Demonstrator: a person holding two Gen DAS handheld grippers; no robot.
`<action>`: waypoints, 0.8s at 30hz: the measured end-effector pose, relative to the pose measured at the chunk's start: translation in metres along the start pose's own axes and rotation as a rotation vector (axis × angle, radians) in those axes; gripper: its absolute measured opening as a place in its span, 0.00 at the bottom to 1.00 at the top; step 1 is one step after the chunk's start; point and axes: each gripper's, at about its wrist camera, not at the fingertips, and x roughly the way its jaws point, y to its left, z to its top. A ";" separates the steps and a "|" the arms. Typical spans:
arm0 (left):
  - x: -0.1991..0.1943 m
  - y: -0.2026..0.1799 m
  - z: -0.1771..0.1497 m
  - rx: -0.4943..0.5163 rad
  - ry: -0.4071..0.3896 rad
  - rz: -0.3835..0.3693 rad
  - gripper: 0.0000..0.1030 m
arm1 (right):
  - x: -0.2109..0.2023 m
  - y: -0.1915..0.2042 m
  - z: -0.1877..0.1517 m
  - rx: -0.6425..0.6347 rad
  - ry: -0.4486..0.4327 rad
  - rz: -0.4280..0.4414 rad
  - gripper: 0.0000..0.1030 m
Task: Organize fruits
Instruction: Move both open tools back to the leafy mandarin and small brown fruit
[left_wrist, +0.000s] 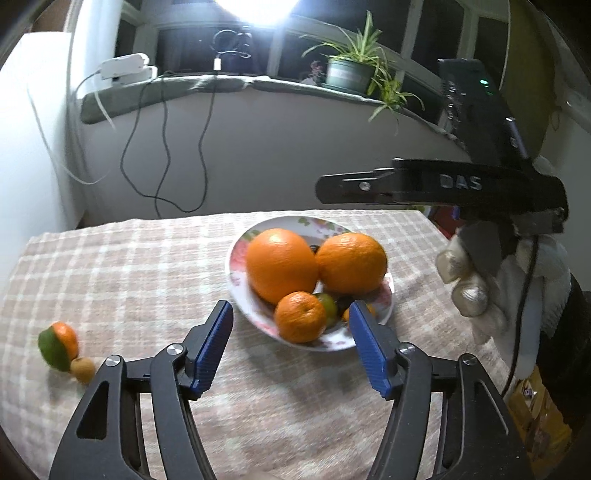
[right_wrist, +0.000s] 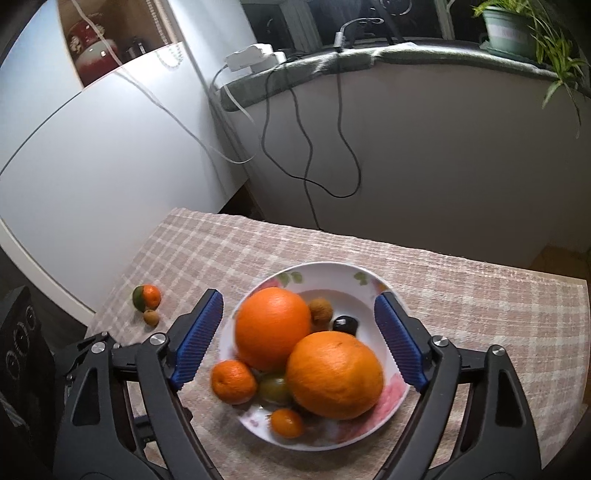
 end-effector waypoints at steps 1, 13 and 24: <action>-0.003 0.002 -0.003 -0.006 -0.001 0.006 0.63 | -0.001 0.005 0.000 -0.010 -0.002 -0.002 0.86; -0.034 0.074 -0.016 -0.106 -0.028 0.107 0.63 | -0.004 0.067 -0.002 -0.109 -0.033 0.051 0.90; -0.049 0.134 -0.027 -0.197 -0.032 0.171 0.63 | 0.013 0.126 -0.016 -0.213 -0.023 0.094 0.90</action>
